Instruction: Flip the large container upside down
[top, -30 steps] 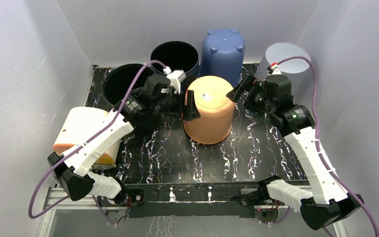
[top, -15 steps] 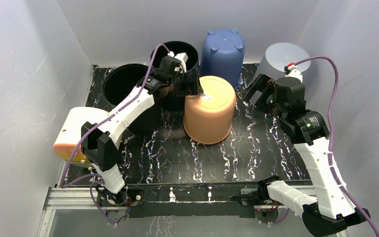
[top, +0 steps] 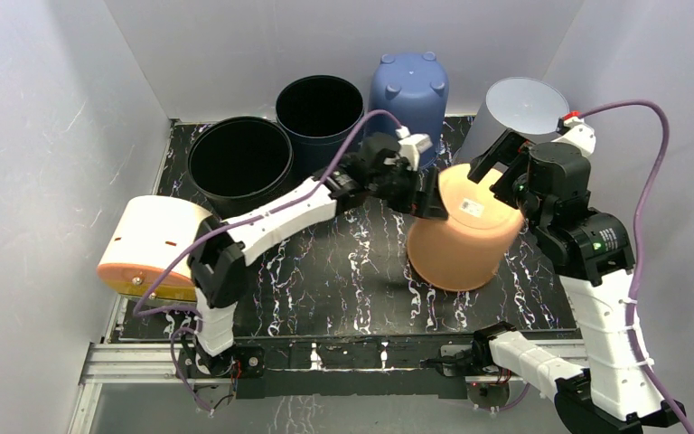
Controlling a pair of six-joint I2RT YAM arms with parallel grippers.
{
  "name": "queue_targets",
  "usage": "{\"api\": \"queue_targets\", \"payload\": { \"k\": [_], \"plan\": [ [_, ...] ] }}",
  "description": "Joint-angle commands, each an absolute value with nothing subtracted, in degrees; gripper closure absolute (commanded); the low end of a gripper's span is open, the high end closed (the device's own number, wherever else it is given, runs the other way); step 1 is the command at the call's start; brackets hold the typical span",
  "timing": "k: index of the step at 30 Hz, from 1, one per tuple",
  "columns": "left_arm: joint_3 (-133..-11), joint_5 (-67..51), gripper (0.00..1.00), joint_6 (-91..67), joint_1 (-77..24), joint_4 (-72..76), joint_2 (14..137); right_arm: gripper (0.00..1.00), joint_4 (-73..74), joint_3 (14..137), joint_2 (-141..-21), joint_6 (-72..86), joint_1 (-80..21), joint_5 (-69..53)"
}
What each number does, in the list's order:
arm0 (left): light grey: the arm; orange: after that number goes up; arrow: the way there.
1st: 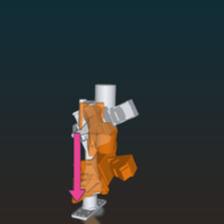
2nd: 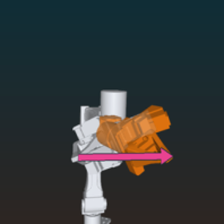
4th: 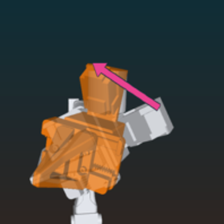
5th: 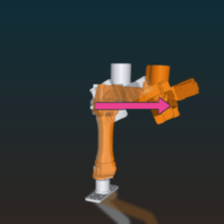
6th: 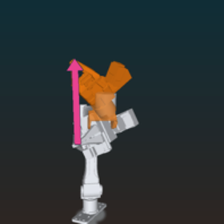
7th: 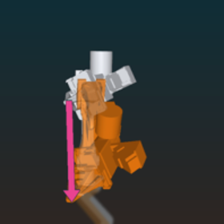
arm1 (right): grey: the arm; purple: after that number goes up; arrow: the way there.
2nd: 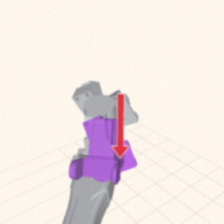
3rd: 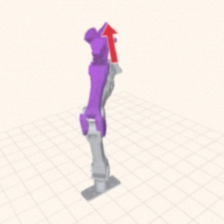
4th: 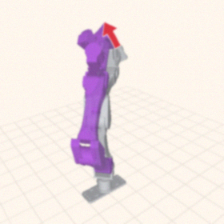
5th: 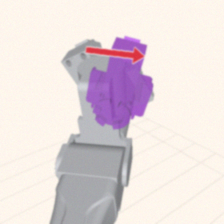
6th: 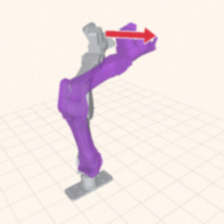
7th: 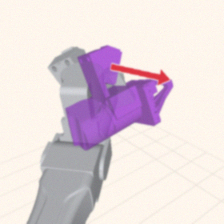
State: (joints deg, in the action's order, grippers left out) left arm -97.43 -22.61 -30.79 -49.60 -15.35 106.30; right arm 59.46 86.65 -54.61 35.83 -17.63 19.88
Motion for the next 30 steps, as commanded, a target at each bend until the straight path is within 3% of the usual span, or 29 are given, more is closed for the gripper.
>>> {"api": "queue_targets", "payload": {
  "k": [1, 6, 9, 12, 13, 14, 22, 30],
  "plan": [
    [-103.43, -29.81, 0.12, -34.30, -52.75, -12.00, 110.95, 0.02, 60.95, 91.73, -54.64, 33.97, -17.84, 24.77],
    [-109.07, -29.28, 0.02, -26.57, -49.72, -23.15, 101.74, 0.02, 61.23, 91.76, -53.97, 31.50, -17.84, 23.79],
    [-105.10, -21.85, 0.02, -23.52, -37.79, -35.73, 88.38, 0.02, 50.33, 86.99, -58.04, 29.64, -17.84, 6.10],
    [-105.89, -5.61, 0.02, -21.13, -35.16, -44.68, 82.58, 0.02, 37.26, 83.85, -68.54, 34.35, -22.21, -13.02],
    [-104.84, 1.79, 0.02, -22.52, -35.07, -46.00, 78.87, 0.02, 39.72, 87.21, -74.59, 33.63, -31.06, -1.43],
    [-103.77, 4.25, 0.02, -23.26, -34.99, -45.85, 76.36, 0.02, 41.22, 87.58, -76.40, 34.12, -31.96, 0.77],
    [-105.64, 0.32, 0.02, -21.04, -34.80, -46.01, 78.13, 0.02, 63.29, 85.17, -75.86, 37.96, -30.97, 27.62],
    [-110.82, -4.59, 0.02, -18.48, -34.80, -45.43, 86.87, 0.02, 66.12, 85.48, -73.07, 37.01, -25.87, 27.32]
  ]
}}
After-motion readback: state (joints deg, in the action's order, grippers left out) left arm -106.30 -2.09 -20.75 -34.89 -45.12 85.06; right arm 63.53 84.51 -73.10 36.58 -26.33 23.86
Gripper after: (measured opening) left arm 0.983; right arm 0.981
